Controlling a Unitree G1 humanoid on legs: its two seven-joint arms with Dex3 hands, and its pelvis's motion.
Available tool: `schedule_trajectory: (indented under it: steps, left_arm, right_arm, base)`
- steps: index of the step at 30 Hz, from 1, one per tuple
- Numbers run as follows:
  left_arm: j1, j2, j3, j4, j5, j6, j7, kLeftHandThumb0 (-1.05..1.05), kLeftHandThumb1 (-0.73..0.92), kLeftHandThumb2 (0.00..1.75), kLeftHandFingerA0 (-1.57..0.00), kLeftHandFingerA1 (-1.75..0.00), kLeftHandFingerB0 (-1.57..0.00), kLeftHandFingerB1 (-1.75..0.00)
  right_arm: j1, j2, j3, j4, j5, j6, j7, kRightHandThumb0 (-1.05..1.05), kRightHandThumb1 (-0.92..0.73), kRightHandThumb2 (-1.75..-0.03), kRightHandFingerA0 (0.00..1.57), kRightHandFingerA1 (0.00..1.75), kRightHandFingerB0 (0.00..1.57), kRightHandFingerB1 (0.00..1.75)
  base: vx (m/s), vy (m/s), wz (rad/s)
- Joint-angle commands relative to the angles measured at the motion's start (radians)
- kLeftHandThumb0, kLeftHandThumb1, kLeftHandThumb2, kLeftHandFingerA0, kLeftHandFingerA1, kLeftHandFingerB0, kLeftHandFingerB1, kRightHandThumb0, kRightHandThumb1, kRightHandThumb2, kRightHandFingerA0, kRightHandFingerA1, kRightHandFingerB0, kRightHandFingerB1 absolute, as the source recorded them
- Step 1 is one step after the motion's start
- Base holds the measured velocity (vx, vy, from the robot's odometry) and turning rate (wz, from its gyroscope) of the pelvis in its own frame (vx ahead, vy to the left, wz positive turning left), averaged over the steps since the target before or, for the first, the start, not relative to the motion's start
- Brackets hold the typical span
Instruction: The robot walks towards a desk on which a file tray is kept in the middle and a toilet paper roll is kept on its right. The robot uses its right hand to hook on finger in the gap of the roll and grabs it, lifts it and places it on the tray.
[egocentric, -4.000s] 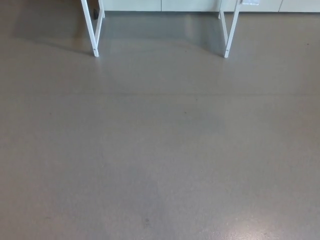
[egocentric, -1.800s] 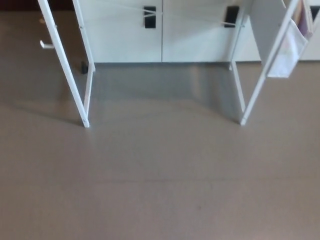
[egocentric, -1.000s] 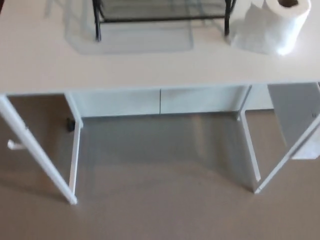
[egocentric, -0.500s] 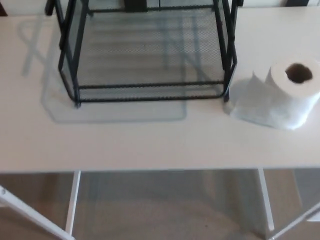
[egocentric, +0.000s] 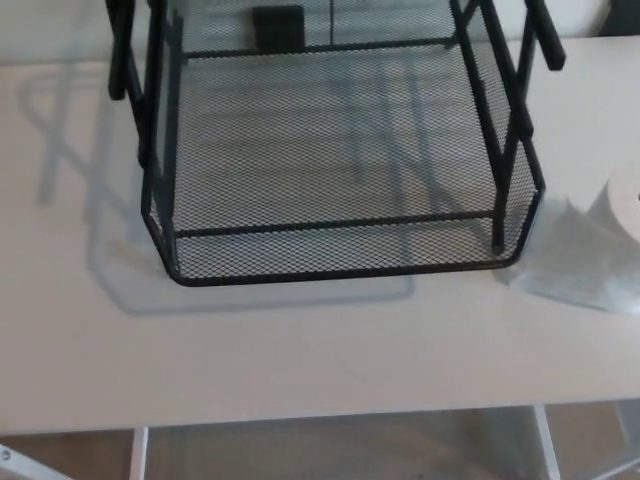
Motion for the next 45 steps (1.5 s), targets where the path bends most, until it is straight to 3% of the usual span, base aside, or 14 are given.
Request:
schedule_trajectory:
  steps: [1, 2, 4, 5, 6, 8, 14, 15, 28, 33, 34, 40, 41, 45]
  left_arm:
    - [0.016, 0.016, 0.025, 0.015, -0.031, 0.008, 0.011, -1.05, 0.65, 1.26, -0.11, -0.88, 0.00, -0.67]
    - [0.018, 0.017, 0.028, 0.018, -0.031, 0.003, 0.010, -1.05, 0.84, 0.91, -0.03, -1.02, 0.00, -0.70]
    - [0.024, 0.019, 0.032, 0.019, -0.031, -0.003, 0.001, -1.05, 0.69, 1.21, -0.12, -0.94, 0.00, -0.70]
    - [0.027, 0.020, 0.034, 0.020, -0.031, -0.003, -0.001, -1.05, 0.68, 1.22, -0.12, -0.94, 0.00, -0.69]
    - [0.035, 0.022, 0.039, 0.022, -0.035, -0.002, -0.006, -1.05, 0.85, 0.92, -0.04, -1.05, 0.00, -0.66]
    - [0.045, 0.024, 0.042, 0.027, -0.034, -0.007, -0.005, -1.05, 0.50, 1.31, 0.00, -0.82, -0.04, -0.67]
    - [0.093, 0.034, 0.043, 0.023, -0.031, -0.032, -0.013, -1.05, 0.50, 1.31, 0.00, -0.80, 0.00, -0.65]
    - [0.098, 0.035, 0.044, 0.021, -0.032, -0.034, -0.013, -1.05, 0.49, 1.30, 0.00, -0.80, -0.01, -0.66]
    - [0.074, 0.051, 0.049, 0.021, -0.042, -0.027, -0.025, -1.05, 0.52, 1.31, 0.00, -0.80, -0.07, -0.67]
    - [0.059, 0.054, 0.045, 0.024, -0.043, -0.019, -0.010, -1.05, 0.54, 1.32, 0.00, -0.80, -0.07, -0.66]
    - [0.057, 0.056, 0.043, 0.023, -0.042, -0.018, -0.011, -1.05, 0.88, 0.90, -0.06, -1.03, 0.00, -0.68]
    - [0.056, 0.061, 0.047, 0.025, -0.051, -0.012, -0.018, -1.05, 0.86, 0.91, -0.05, -1.03, 0.00, -0.68]
    - [0.056, 0.061, 0.045, 0.025, -0.049, -0.013, -0.018, -1.05, 0.68, 1.22, -0.12, -0.89, 0.00, -0.66]
    - [0.057, 0.065, 0.031, 0.021, -0.040, -0.015, -0.014, -1.05, 0.87, 0.91, -0.06, -1.03, 0.00, -0.67]
  right_arm:
    - [0.056, -0.014, -0.082, -0.022, 0.077, -0.018, -0.047, -0.33, -0.42, -0.96, 0.07, 0.52, 0.00, 0.51]
    - [0.060, -0.016, -0.103, -0.023, 0.088, -0.005, -0.037, -0.50, -0.54, -0.59, 0.25, 0.51, 0.09, 0.25]
    - [0.064, -0.012, -0.132, -0.021, 0.099, -0.012, -0.044, -0.46, -0.54, -0.59, 0.25, 0.51, 0.10, 0.24]
    - [0.065, -0.019, -0.136, -0.022, 0.094, -0.004, -0.046, -0.32, -0.48, -0.98, 0.05, 0.52, 0.00, 0.51]
    - [0.070, -0.019, -0.183, 0.000, 0.136, -0.010, -0.035, -0.41, -0.55, -0.60, 0.20, 0.51, 0.08, 0.23]
    - [0.039, -0.035, -0.214, 0.030, 0.153, 0.055, -0.021, -0.35, -0.56, -0.60, 0.19, 0.49, 0.07, 0.21]
    - [0.113, -0.047, -0.248, -0.059, 0.153, 0.047, -0.053, -0.31, -0.43, -0.94, 0.06, 0.53, 0.00, 0.50]
    - [0.118, -0.048, -0.259, -0.060, 0.167, 0.046, -0.030, -0.46, -0.51, -0.56, 0.08, 0.46, 0.08, 0.27]
    - [-0.015, -0.031, -0.293, -0.208, 0.212, -0.030, -0.002, -0.47, -0.39, -0.78, 0.39, 0.70, 0.02, 0.32]
    - [-0.049, -0.043, -0.229, -0.228, 0.167, -0.093, -0.020, -0.58, -0.52, -0.56, 0.50, 0.56, 0.11, 0.31]
    - [-0.055, -0.052, -0.212, -0.246, 0.157, -0.089, -0.019, -0.51, -0.51, -0.57, 0.47, 0.60, 0.09, 0.27]
    - [-0.027, -0.062, -0.203, -0.460, 0.180, -0.028, 0.003, -0.56, -0.40, -0.77, 0.40, 0.64, 0.08, 0.50]
    - [-0.025, -0.065, -0.207, -0.492, 0.187, -0.019, 0.014, -0.59, -0.40, -0.77, 0.41, 0.64, 0.08, 0.49]
    - [-0.023, -0.064, -0.202, -0.600, 0.186, 0.035, 0.020, -0.59, -0.38, -0.77, 0.43, 0.64, 0.12, 0.51]
  base:
    - [0.13, 0.104, 0.05]
    - [0.13, 0.100, 0.01]
    - [0.00, -0.075, -0.03]
    - [-0.13, -0.296, 0.02]
    - [-0.12, -0.315, -0.03]
    - [-0.16, -0.350, -0.04]
    - [-0.11, -0.434, -0.15]
    - [-0.03, -0.235, -0.02]
    - [-0.05, -0.013, 0.06]
    - [-0.04, 0.094, 0.13]
    - [-0.04, -0.271, 0.12]
    - [-0.03, -0.181, 0.04]
    - [0.00, 0.000, 0.00]
    - [0.00, 0.000, 0.00]
